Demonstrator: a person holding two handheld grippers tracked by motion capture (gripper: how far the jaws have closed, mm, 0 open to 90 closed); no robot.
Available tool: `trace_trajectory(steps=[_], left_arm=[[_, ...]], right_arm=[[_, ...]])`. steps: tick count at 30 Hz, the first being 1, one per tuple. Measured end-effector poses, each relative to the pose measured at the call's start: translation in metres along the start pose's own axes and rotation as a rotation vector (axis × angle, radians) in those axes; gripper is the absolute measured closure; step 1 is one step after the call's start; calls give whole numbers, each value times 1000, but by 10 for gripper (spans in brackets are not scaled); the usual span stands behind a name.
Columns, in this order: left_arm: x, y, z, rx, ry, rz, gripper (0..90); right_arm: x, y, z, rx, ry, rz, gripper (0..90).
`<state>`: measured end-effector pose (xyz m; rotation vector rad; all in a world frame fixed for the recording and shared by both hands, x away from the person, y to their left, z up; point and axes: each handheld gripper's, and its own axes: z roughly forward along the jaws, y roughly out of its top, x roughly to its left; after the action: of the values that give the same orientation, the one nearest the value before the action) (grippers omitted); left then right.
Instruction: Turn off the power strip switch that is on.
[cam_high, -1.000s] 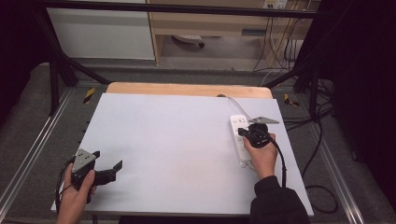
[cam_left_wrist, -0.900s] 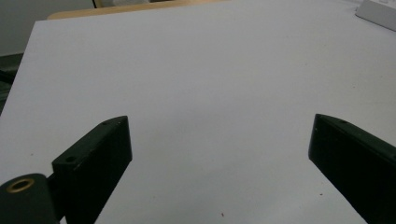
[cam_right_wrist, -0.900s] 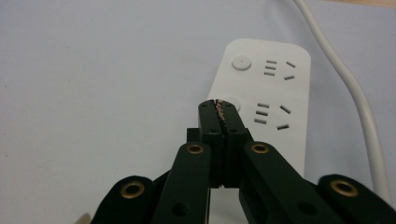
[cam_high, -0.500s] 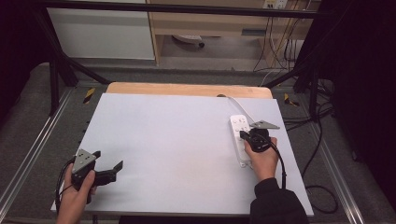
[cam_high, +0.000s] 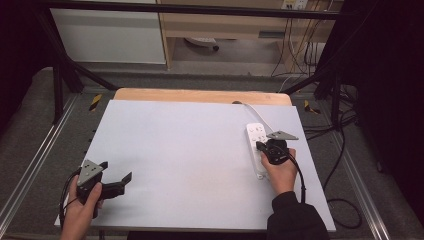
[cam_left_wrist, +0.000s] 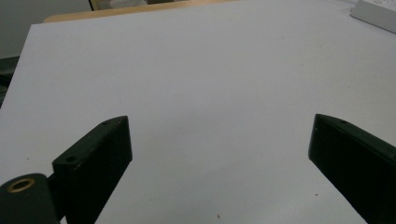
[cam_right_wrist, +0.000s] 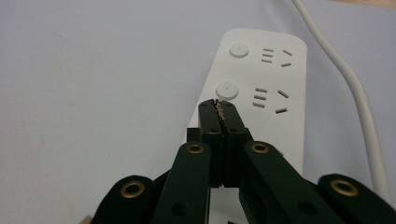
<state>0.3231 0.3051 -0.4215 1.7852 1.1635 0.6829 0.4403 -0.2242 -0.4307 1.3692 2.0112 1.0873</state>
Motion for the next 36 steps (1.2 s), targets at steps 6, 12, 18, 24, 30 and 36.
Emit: trace_trajectory(steps=[6, 12, 18, 24, 30, 36], left_arm=[[0, 0, 0, 1, -1, 1, 60], [0, 0, 0, 1, 0, 1, 60], [0, 0, 0, 0, -1, 0, 60], [0, 0, -1, -3, -1, 0, 60], [0, 0, -1, -4, -2, 3, 60], [0, 0, -1, -1, -1, 4, 60]], right_arm=[[0, -1, 1, -2, -1, 5, 900], [0, -1, 2, 0, -5, 2, 900], [0, -2, 3, 8, -4, 1, 900], [-1, -2, 5, 4, -6, 4, 900], [0, -3, 6, 10, -7, -3, 900], [0, -3, 6, 12, -7, -9, 900]])
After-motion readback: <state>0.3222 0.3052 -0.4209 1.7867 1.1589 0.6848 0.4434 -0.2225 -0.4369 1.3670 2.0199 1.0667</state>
